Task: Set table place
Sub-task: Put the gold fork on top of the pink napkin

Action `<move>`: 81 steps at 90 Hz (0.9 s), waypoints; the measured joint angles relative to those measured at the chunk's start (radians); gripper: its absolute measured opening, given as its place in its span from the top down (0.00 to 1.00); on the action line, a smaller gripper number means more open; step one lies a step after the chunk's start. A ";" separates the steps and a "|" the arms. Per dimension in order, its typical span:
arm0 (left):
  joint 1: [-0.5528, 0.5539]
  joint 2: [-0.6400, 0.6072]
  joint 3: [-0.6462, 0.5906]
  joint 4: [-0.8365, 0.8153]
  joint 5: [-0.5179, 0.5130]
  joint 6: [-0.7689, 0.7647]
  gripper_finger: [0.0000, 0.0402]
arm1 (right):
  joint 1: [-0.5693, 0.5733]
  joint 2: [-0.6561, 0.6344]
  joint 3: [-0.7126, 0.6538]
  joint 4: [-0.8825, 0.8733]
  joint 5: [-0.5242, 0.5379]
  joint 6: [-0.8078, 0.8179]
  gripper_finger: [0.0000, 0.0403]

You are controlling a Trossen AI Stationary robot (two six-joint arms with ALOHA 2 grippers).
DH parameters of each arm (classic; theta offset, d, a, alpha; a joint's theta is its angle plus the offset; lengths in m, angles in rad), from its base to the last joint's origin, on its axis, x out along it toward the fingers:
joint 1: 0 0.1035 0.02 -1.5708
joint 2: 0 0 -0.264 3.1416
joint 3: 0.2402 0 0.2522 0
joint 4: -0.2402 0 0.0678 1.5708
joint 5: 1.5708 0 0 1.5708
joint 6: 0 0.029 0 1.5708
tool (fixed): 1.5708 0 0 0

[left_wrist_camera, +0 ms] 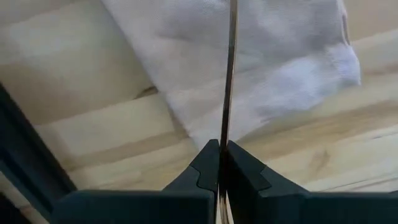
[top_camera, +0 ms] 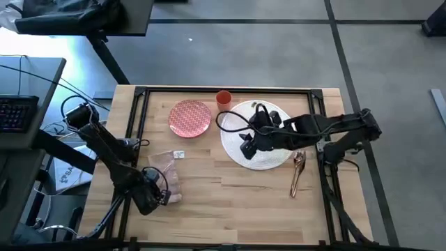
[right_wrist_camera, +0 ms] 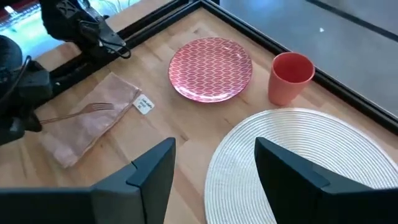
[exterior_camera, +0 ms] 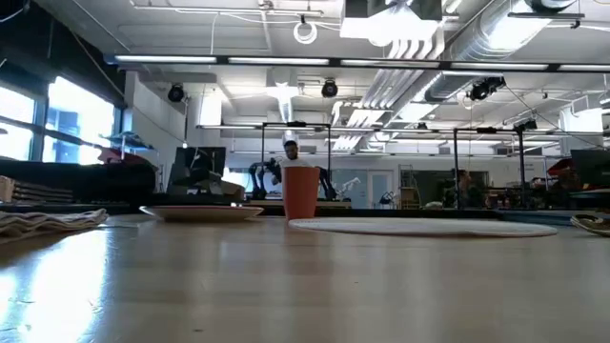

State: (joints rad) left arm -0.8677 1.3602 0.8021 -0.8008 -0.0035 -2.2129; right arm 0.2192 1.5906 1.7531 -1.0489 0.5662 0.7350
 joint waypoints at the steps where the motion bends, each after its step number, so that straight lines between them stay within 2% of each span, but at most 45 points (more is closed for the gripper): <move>1: 0.002 0.000 0.000 0.001 0.003 0.000 1.00 | -0.003 0.000 0.000 0.000 -0.002 -0.003 0.51; 12: 0.028 0.000 0.000 0.032 0.051 -0.008 1.00 | -0.033 0.000 0.000 -0.011 -0.043 -0.109 0.51; 30: 0.070 0.000 0.000 0.046 0.087 -0.019 1.00 | -0.081 0.000 0.000 -0.067 -0.071 -0.231 0.51; 39: 0.106 0.000 0.000 0.034 0.085 -0.019 1.00 | -0.101 0.000 0.000 -0.069 -0.081 -0.348 0.51; 61: 0.154 -0.010 -0.005 -0.076 0.108 -0.030 1.00 | -0.158 0.000 0.000 -0.078 -0.232 -0.578 0.51; 81: 0.235 0.011 -0.005 -0.045 0.037 -0.021 1.00 | -0.188 0.000 0.000 -0.086 -0.249 -0.657 0.51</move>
State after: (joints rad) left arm -0.6322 1.3709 0.7967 -0.8453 0.0338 -2.2340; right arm 0.0312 1.5906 1.7531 -1.1353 0.3168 0.0779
